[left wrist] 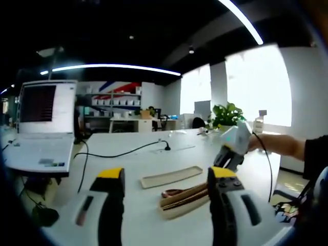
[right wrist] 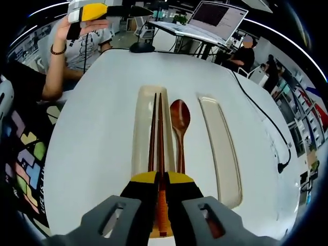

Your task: Arrange the utensils inside the cutlery case until each visible utensil rests in its matching compartment.

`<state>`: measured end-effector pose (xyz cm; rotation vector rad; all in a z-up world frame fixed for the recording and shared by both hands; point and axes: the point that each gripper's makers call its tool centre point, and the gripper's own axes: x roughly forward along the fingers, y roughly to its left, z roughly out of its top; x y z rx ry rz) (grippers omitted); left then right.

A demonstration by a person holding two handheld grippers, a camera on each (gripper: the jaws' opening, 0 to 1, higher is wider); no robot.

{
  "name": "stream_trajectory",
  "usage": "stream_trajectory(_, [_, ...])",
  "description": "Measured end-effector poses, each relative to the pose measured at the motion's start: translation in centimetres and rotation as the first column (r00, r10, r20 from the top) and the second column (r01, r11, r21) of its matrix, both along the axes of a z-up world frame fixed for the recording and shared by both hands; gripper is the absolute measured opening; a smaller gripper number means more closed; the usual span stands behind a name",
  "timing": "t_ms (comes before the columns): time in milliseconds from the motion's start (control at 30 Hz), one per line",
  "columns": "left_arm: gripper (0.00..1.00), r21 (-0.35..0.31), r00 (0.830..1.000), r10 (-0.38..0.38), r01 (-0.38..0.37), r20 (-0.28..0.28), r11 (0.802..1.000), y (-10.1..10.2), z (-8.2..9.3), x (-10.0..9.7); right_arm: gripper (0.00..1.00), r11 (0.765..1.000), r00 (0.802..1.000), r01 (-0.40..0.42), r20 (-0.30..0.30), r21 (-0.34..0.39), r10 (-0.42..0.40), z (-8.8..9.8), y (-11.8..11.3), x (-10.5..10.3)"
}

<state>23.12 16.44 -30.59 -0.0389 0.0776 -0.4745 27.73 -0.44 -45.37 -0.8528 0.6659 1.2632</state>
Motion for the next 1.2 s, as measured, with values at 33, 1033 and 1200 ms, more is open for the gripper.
stream_trajectory(33, [0.69,0.0,1.0,0.0,0.0,0.001,1.0,0.0,0.0,0.0,0.04,1.0,1.0,0.0,-0.004,0.016,0.0,0.1,0.2,-0.1])
stream_trajectory(1033, [0.69,0.015,1.0,-0.012,0.012,-0.006,1.0,-0.2,-0.1,-0.1,0.08,0.998,0.998,0.009,0.068,0.068,-0.013,3.1,4.5,3.8])
stream_trajectory(1200, [0.69,0.02,1.0,-0.014,0.014,-0.012,1.0,-0.3,-0.3,0.0,0.1,1.0,1.0,0.014,0.027,0.018,-0.014,1.1,4.7,4.7])
